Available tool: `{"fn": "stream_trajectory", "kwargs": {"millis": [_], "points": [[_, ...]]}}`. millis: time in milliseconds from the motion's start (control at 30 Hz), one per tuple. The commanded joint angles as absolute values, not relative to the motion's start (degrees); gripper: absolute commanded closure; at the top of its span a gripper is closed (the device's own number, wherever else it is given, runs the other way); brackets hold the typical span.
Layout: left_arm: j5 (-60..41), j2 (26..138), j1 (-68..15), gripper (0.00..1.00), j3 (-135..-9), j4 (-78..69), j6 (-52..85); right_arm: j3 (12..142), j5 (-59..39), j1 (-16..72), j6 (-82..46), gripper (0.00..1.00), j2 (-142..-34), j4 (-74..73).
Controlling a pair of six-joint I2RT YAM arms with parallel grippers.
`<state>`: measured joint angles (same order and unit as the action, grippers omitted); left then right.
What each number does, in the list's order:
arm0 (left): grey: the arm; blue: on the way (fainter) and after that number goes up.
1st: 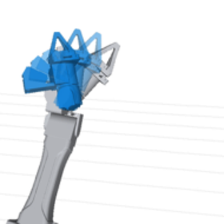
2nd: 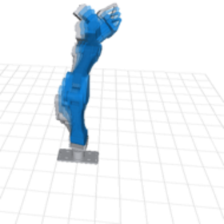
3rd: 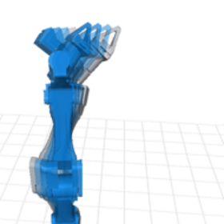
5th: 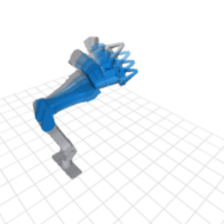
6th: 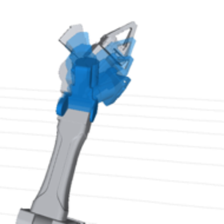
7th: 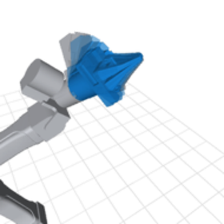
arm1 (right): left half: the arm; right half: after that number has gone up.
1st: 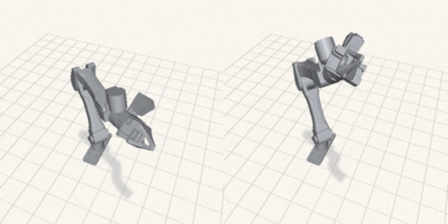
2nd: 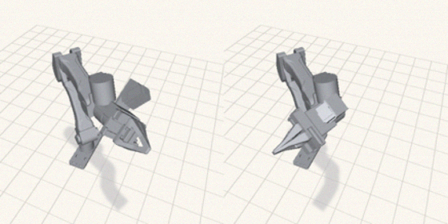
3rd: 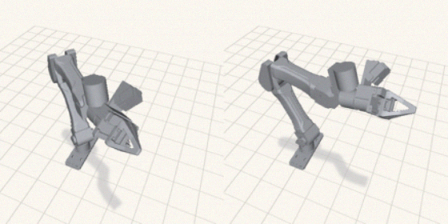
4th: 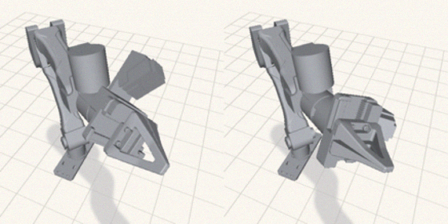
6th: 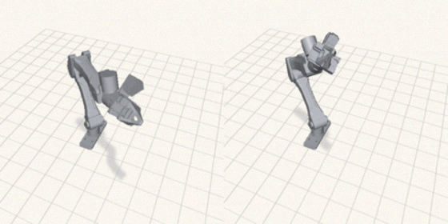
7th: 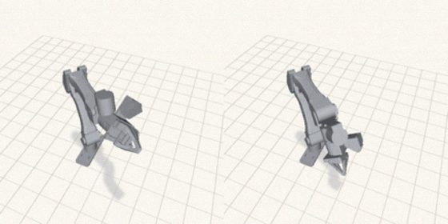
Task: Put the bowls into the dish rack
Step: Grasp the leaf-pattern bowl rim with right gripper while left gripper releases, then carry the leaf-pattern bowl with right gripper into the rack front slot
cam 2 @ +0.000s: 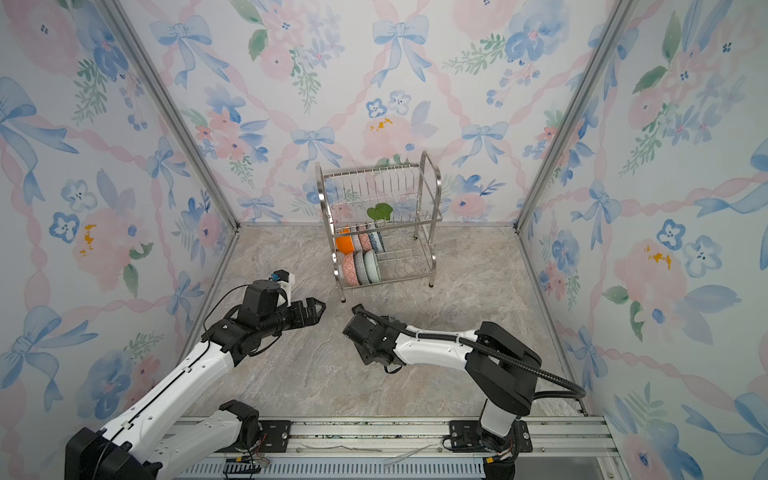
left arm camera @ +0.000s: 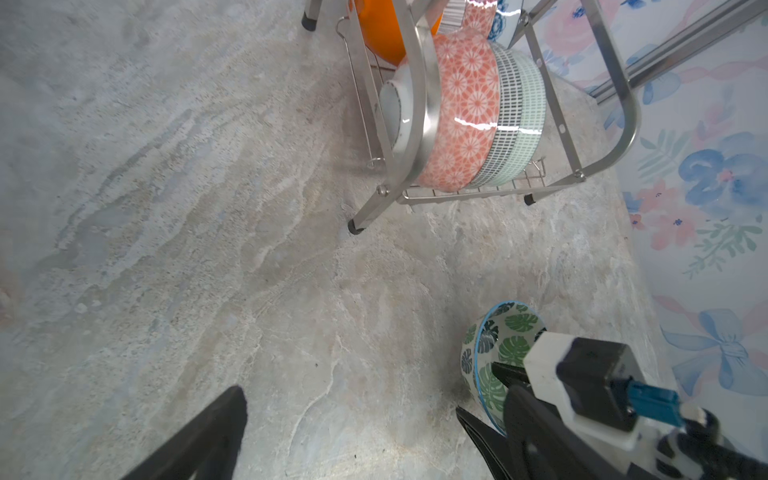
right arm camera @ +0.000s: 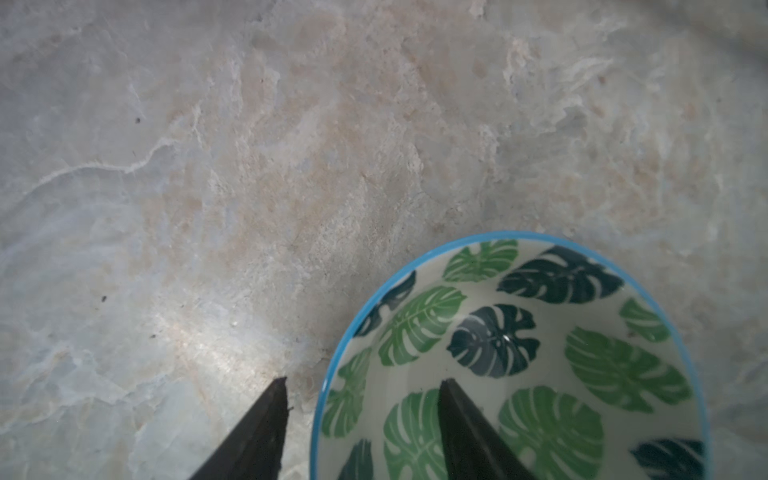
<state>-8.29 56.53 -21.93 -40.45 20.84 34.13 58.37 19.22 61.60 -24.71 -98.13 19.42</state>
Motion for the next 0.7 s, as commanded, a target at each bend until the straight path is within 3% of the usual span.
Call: {"fn": "stream_trajectory", "kwargs": {"millis": [0,400,533,667], "points": [[-11.99,56.28,-21.21,0.02,-38.85,17.74,35.24,61.07,20.92,62.21,-25.65,0.5,-99.82,21.67],[-14.72,56.88,-20.99,0.02,-39.84,16.92,36.52,62.2,21.89,61.59,-24.2,0.93,-102.15,22.85],[-15.9,56.83,-21.18,0.02,-39.5,16.55,36.84,61.57,21.88,60.43,-23.68,1.0,-101.22,22.59],[-15.86,57.24,-22.14,0.02,-39.46,16.05,36.83,60.83,21.8,58.68,-22.88,1.0,-99.23,22.63]]}}
